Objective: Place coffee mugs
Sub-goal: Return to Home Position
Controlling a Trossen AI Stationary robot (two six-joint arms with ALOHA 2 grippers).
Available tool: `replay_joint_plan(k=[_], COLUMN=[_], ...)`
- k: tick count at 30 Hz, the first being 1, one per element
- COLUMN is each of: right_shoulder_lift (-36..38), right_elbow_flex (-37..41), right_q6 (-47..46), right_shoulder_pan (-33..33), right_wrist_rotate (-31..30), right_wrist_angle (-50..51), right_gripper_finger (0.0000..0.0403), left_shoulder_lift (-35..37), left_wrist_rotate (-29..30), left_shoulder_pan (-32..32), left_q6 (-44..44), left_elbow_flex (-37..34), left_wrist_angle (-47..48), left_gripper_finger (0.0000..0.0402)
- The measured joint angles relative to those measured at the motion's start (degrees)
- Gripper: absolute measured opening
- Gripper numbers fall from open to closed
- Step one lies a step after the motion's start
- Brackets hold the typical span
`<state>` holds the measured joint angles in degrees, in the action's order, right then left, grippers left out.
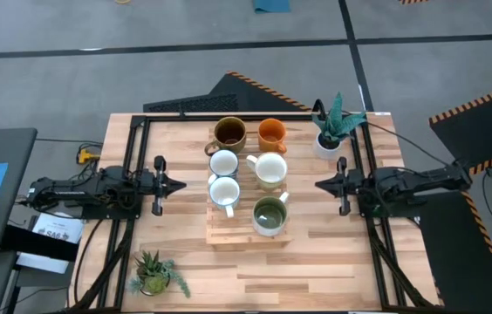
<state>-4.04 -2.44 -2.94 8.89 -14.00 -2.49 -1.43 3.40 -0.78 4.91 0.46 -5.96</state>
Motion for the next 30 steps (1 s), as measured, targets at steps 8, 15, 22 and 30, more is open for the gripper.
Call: replay_joint_plan(k=[8, 15, 22, 30], right_shoulder_lift=[0.68, -1.76, -4.07, -5.13], right_elbow_flex=[1.97, 1.99, 2.01, 2.05], right_q6=[3.79, 8.98, 7.86, 7.48], right_shoulder_pan=[-2.34, -2.30, -2.30, -2.30], right_wrist_rotate=[2.71, 4.52, 4.52, 4.50], right_wrist_angle=[-0.80, -0.17, -0.08, 0.03], right_gripper_finger=[0.0018, 0.0030, 0.0030, 0.0033], left_shoulder_lift=[-0.04, -0.04, -0.04, -0.04], left_wrist_rotate=[0.29, -0.91, -1.07, -1.07], left_shoulder_pan=[0.00, 0.00, 0.00, -0.02], left_q6=[0.00, 0.63, 0.53, 0.30], left_elbow_flex=[-0.03, -0.03, -0.06, -0.06], left_wrist_angle=[2.99, 3.94, 3.94, 3.94], left_gripper_finger=[0.0000, 0.0000, 0.0000, 0.0000])
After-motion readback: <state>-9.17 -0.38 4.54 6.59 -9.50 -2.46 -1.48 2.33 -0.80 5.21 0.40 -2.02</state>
